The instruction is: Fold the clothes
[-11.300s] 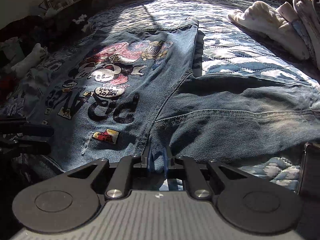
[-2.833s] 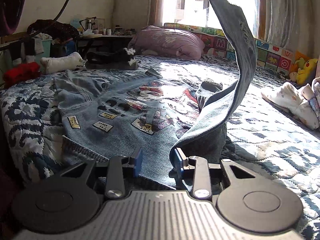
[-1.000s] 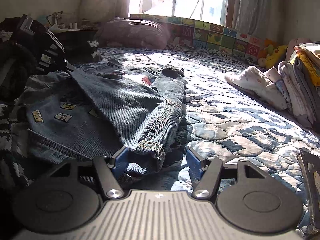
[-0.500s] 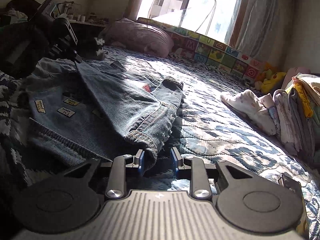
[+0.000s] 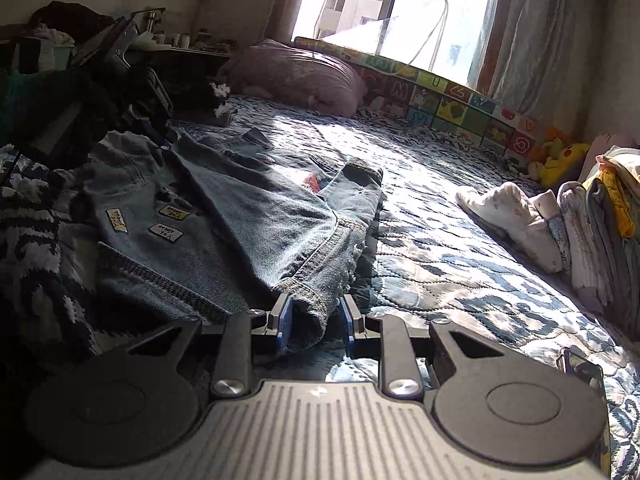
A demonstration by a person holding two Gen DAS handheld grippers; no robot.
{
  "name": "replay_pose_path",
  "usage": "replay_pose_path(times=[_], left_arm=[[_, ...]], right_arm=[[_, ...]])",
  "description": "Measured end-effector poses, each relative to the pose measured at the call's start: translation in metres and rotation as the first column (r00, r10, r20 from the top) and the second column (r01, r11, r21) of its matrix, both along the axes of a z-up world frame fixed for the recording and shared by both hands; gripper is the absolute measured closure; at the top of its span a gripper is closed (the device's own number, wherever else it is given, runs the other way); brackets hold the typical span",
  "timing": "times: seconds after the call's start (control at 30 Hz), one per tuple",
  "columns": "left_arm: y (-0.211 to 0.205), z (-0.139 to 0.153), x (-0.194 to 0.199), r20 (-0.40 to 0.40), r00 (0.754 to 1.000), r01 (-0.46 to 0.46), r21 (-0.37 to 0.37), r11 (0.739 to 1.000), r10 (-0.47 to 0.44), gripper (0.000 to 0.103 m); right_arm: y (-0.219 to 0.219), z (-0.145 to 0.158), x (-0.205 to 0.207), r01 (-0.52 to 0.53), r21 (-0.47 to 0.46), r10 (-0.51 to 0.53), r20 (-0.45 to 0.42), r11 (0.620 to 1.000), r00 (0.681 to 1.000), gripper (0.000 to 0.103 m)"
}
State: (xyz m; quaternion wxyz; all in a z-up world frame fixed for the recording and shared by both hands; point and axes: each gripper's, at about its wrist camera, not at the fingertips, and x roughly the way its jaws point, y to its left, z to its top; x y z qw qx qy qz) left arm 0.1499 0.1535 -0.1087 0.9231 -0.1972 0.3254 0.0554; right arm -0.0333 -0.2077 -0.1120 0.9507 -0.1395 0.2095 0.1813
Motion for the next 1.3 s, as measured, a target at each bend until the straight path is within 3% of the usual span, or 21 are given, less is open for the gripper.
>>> replay_pose_path(times=[0.07, 0.17, 0.23, 0.27, 0.33, 0.43, 0.53, 0.57, 0.63, 0.73, 0.77, 0.83, 0.9, 1.0, 1.03, 1.07, 1.1, 1.17, 1.23, 1.3], left_arm=[[-0.014, 0.016, -0.011, 0.042, 0.998, 0.035, 0.050, 0.998, -0.038, 0.090], [-0.054, 0.030, -0.014, 0.079, 0.972, 0.219, 0.008, 0.976, -0.219, 0.090], [-0.105, 0.035, -0.014, 0.098, 0.907, 0.412, 0.007, 0.911, -0.410, 0.090], [-0.134, 0.037, -0.015, 0.110, 0.856, 0.506, 0.023, 0.862, -0.505, 0.090], [-0.178, 0.035, -0.015, 0.099, 0.778, 0.615, 0.075, 0.785, -0.620, 0.090], [-0.234, 0.018, -0.010, 0.033, 0.661, 0.736, 0.169, 0.656, -0.750, 0.090], [-0.266, -0.017, 0.000, -0.088, 0.607, 0.780, 0.255, 0.571, -0.790, 0.089], [-0.267, -0.027, 0.003, -0.107, 0.609, 0.780, 0.262, 0.568, -0.786, 0.082], [-0.263, -0.039, 0.008, -0.113, 0.618, 0.777, 0.243, 0.581, -0.778, 0.082], [-0.264, -0.040, 0.006, -0.122, 0.585, 0.794, 0.285, 0.537, -0.801, 0.081], [-0.263, -0.038, 0.007, -0.127, 0.586, 0.796, 0.275, 0.539, -0.801, 0.081], [-0.262, -0.032, 0.009, -0.136, 0.599, 0.792, 0.248, 0.558, -0.789, 0.081], [-0.259, -0.019, 0.005, -0.135, 0.638, 0.763, 0.236, 0.601, -0.758, 0.083], [-0.241, -0.010, -0.009, -0.080, 0.678, 0.724, 0.245, 0.644, -0.731, 0.083], [-0.238, -0.018, -0.010, -0.099, 0.676, 0.725, 0.265, 0.636, -0.730, 0.082], [-0.236, -0.025, -0.011, -0.118, 0.675, 0.725, 0.285, 0.627, -0.728, 0.070], [-0.233, -0.031, -0.013, -0.133, 0.677, 0.724, 0.302, 0.621, -0.724, 0.067], [-0.230, -0.016, -0.018, -0.117, 0.709, 0.692, 0.301, 0.656, -0.695, 0.069], [-0.226, -0.002, -0.030, -0.049, 0.701, 0.687, 0.313, 0.656, -0.711, 0.069], [-0.225, -0.006, -0.039, -0.063, 0.684, 0.706, 0.312, 0.637, -0.727, 0.069]], right_arm=[[-0.005, 0.005, 0.010, 0.018, 0.077, -0.019, 0.007, 0.997, 1.000, 0.077], [-0.010, 0.003, 0.039, 0.059, 0.163, -0.057, -0.018, 0.985, 0.998, 0.079], [-0.008, -0.012, 0.059, 0.061, 0.187, -0.050, -0.067, 0.980, 0.997, 0.085], [-0.006, -0.019, 0.069, 0.063, 0.198, -0.046, -0.092, 0.978, 0.995, 0.087], [-0.001, -0.033, 0.075, 0.074, 0.184, -0.048, -0.145, 0.980, 0.988, 0.086], [0.003, -0.035, 0.067, 0.071, 0.152, -0.051, -0.132, 0.986, 0.990, 0.086], [0.016, -0.037, 0.057, 0.054, 0.059, -0.049, -0.085, 0.997, 0.995, 0.086], [0.021, -0.038, 0.054, 0.045, 0.020, -0.043, -0.067, 0.999, 0.997, 0.086], [0.024, -0.040, 0.051, 0.042, -0.004, -0.042, -0.066, 0.999, 0.997, 0.086], [0.023, -0.039, 0.050, 0.039, -0.005, -0.039, -0.069, 0.999, 0.997, 0.086], [0.023, -0.038, 0.049, 0.038, -0.008, -0.038, -0.067, 0.999, 0.997, 0.086], [0.022, -0.037, 0.047, 0.036, -0.008, -0.036, -0.066, 0.999, 0.997, 0.086], [0.021, -0.036, 0.046, 0.035, 0.000, -0.035, -0.067, 0.999, 0.997, 0.086], [0.020, -0.036, 0.044, 0.028, -0.003, -0.028, -0.062, 1.000, 0.998, 0.086], [0.021, -0.036, 0.044, 0.027, -0.006, -0.027, -0.062, 1.000, 0.998, 0.086], [0.022, -0.035, 0.043, 0.023, -0.011, -0.024, -0.061, 1.000, 0.998, 0.086], [0.022, -0.034, 0.042, 0.020, -0.016, -0.021, -0.061, 1.000, 0.998, 0.086], [0.023, -0.032, 0.036, 0.015, -0.031, -0.017, -0.052, 0.999, 0.998, 0.086], [0.017, -0.026, 0.029, 0.020, -0.010, -0.020, -0.044, 1.000, 0.999, 0.086], [0.010, -0.019, 0.022, 0.028, 0.030, -0.027, -0.040, 0.999, 0.999, 0.086]])
